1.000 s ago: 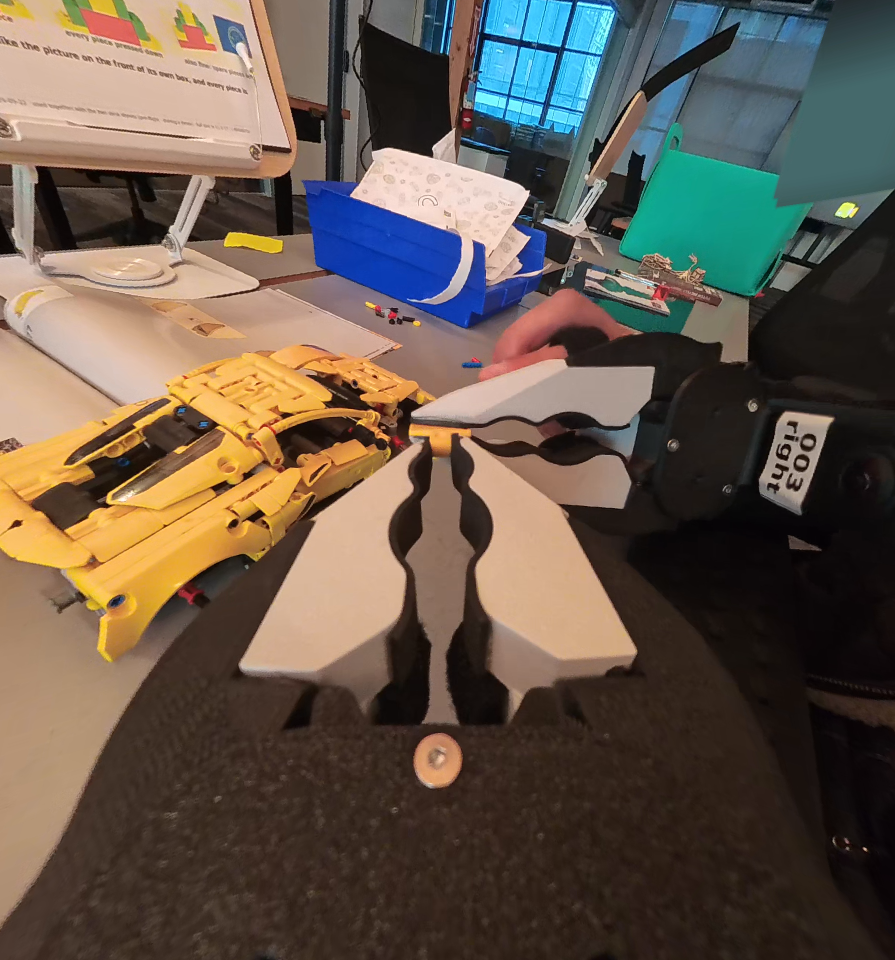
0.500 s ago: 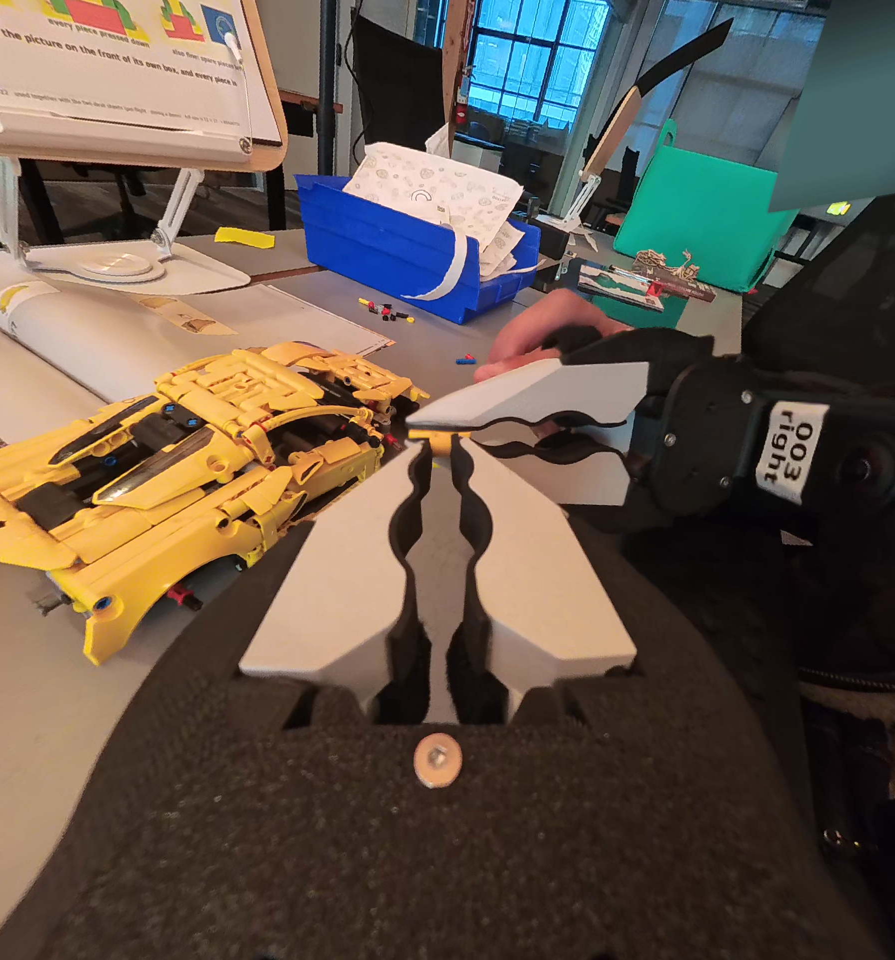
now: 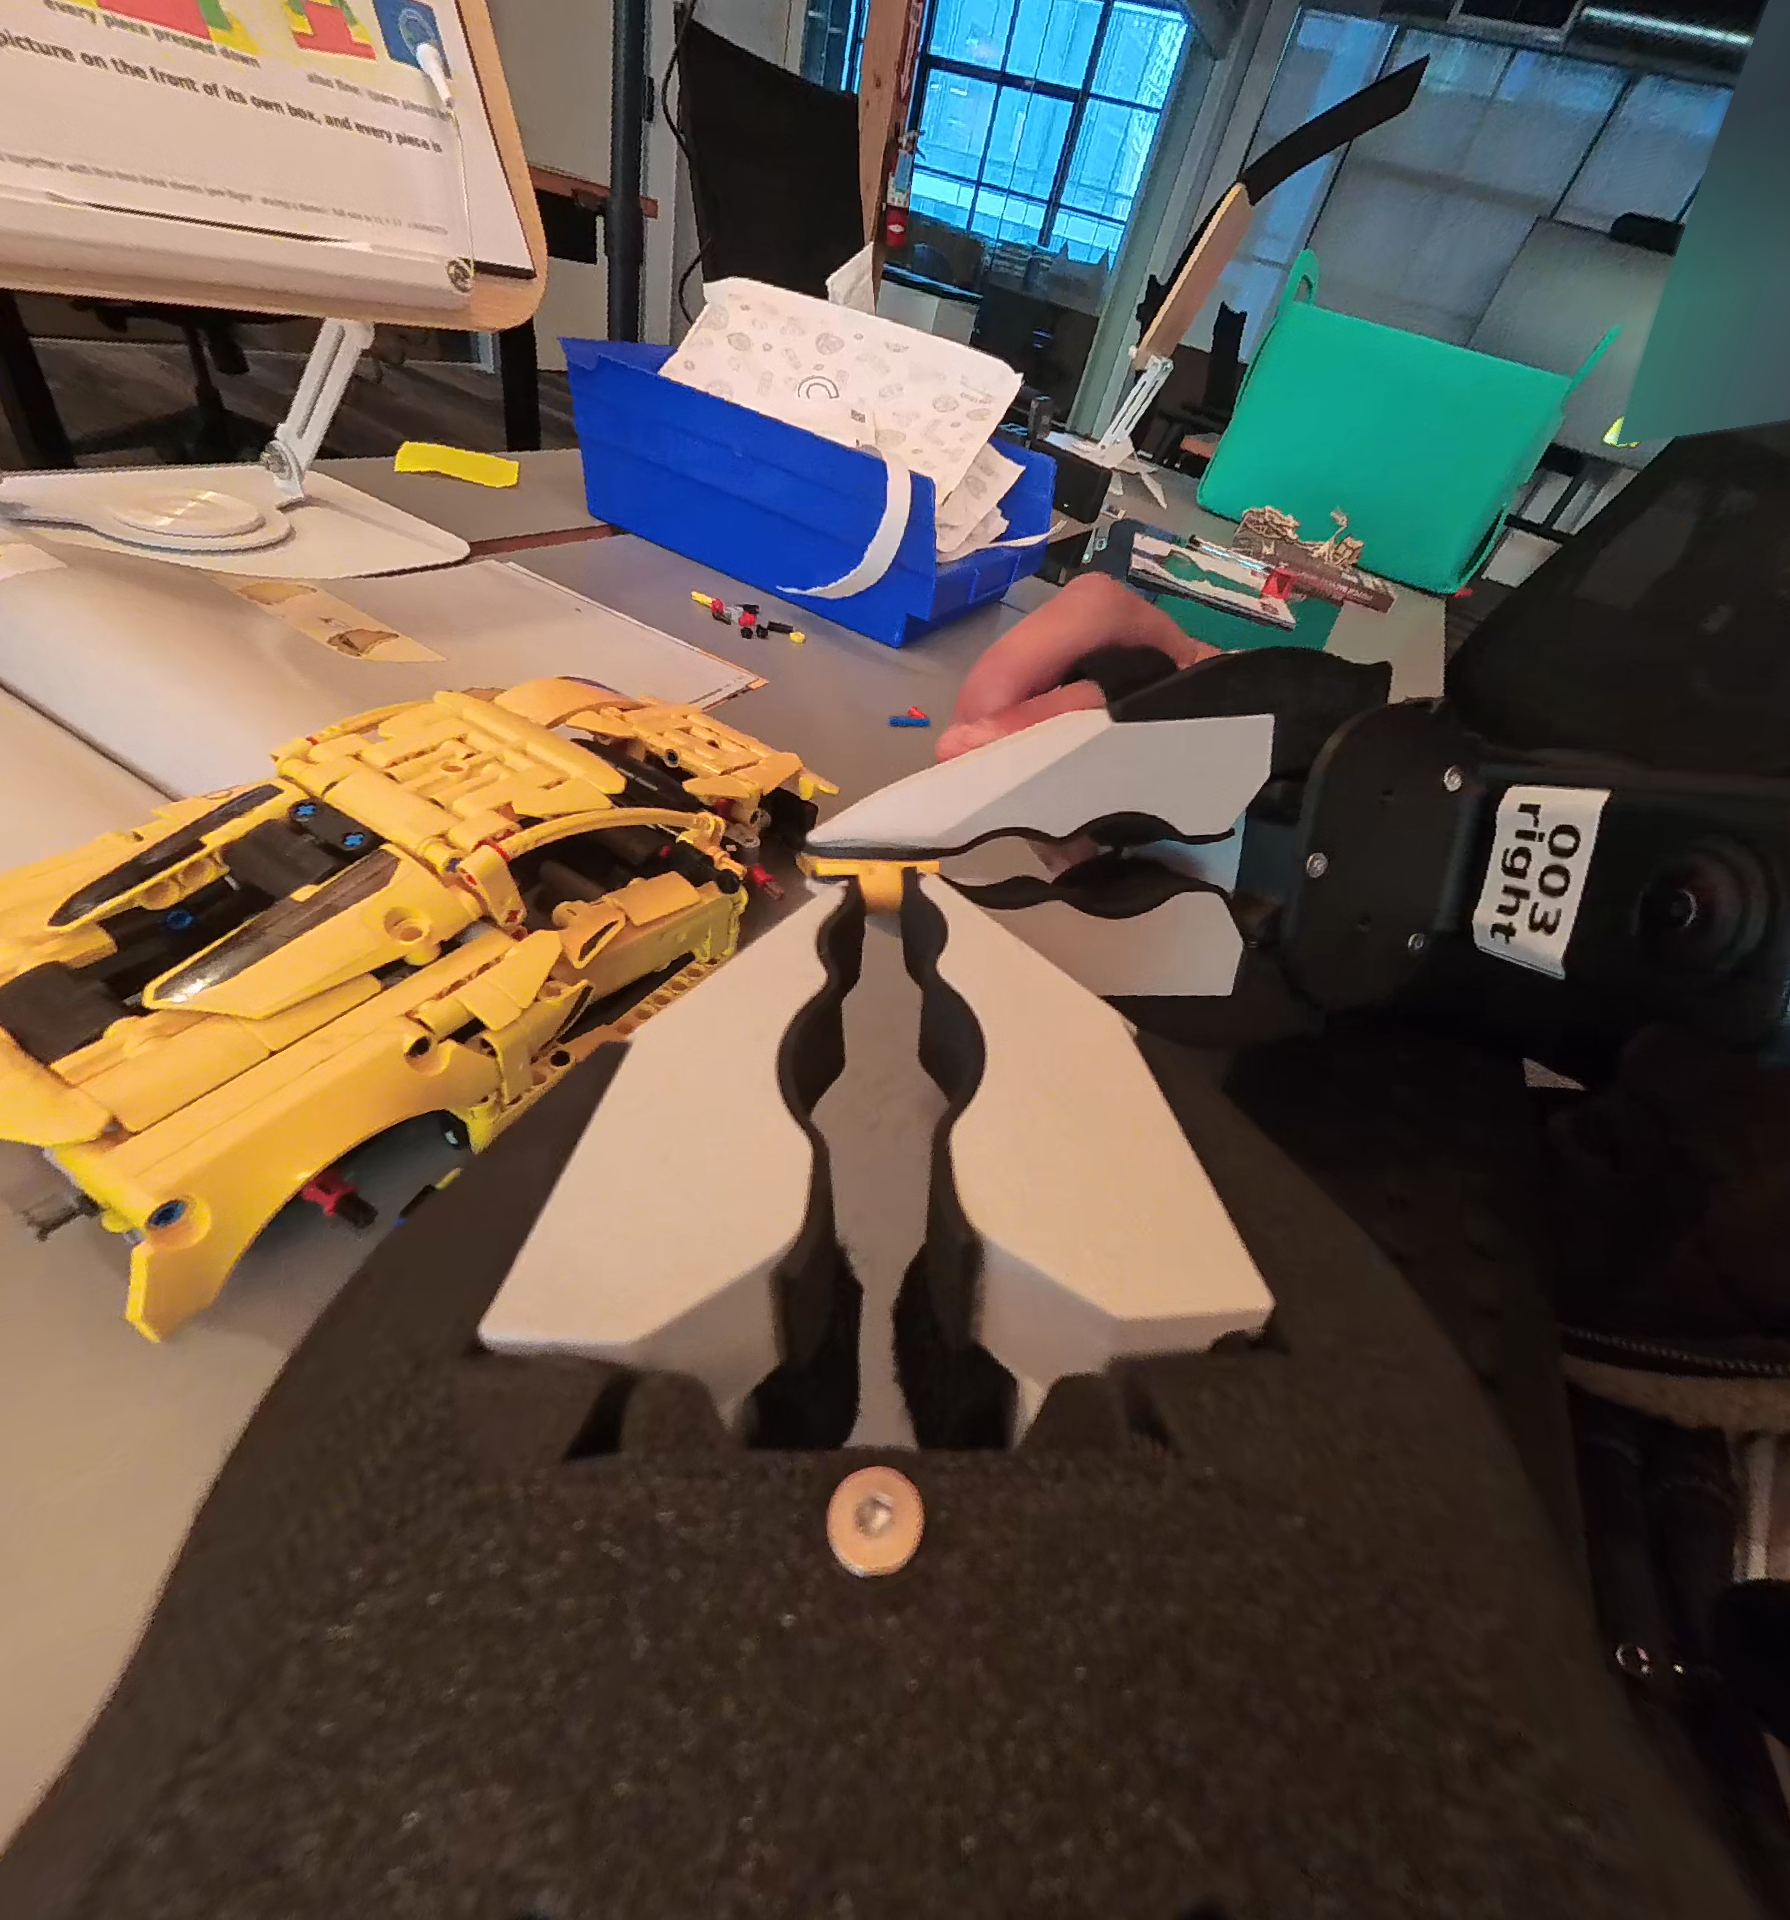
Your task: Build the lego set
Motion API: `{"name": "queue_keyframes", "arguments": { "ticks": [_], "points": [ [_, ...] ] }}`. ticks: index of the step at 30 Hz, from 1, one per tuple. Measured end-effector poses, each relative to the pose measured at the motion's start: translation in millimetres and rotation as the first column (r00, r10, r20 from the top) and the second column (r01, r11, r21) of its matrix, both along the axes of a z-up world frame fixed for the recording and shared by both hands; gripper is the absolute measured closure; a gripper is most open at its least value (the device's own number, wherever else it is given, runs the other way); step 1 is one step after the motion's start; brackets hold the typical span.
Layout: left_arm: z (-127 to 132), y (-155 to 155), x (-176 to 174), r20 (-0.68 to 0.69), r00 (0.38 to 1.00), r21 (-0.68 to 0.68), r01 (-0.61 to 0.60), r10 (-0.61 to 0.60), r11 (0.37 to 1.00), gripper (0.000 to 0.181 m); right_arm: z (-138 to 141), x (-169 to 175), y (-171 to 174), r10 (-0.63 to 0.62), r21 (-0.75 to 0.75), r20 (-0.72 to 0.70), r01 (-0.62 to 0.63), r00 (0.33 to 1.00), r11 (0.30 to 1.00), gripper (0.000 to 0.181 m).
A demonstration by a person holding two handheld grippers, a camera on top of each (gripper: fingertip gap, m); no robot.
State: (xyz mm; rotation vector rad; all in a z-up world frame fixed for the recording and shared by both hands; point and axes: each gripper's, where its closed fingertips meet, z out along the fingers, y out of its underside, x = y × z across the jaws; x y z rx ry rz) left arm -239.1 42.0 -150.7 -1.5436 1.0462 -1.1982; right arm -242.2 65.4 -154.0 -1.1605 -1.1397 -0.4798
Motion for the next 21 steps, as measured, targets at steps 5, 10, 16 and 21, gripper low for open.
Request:
{"name": "queue_keyframes", "arguments": {
  "ticks": [5, 10, 16, 21],
  "points": [
    [0, -3, 0, -0.001, 1.0, 0.001, 0.017, -0.017, 1.0, 0.175, 0, -1, -3, 0.028, 0.017, 0.021, -0.028, 0.999, 0.999, 0.18],
    [-4, -6, 2, -0.022, 0.999, 0.006, 0.035, -0.035, 0.999, 0.175, -5, 0, -6, 0.088, -0.042, 0.03, -0.087, 0.996, 0.995, 0.181],
    [2, -1, -1, 0.008, 1.0, 0.005, 0.005, -0.005, 1.0, 0.175, 2, 4, 0, 0.02, -0.13, -0.145, -0.039, 0.989, 0.991, 0.169],
    [7, 4, -5, 0.042, 0.999, -0.008, -0.018, 0.018, 1.0, 0.175, 6, 13, 3, -0.006, -0.13, -0.166, -0.016, 0.986, 0.991, 0.161]
  ]
}}
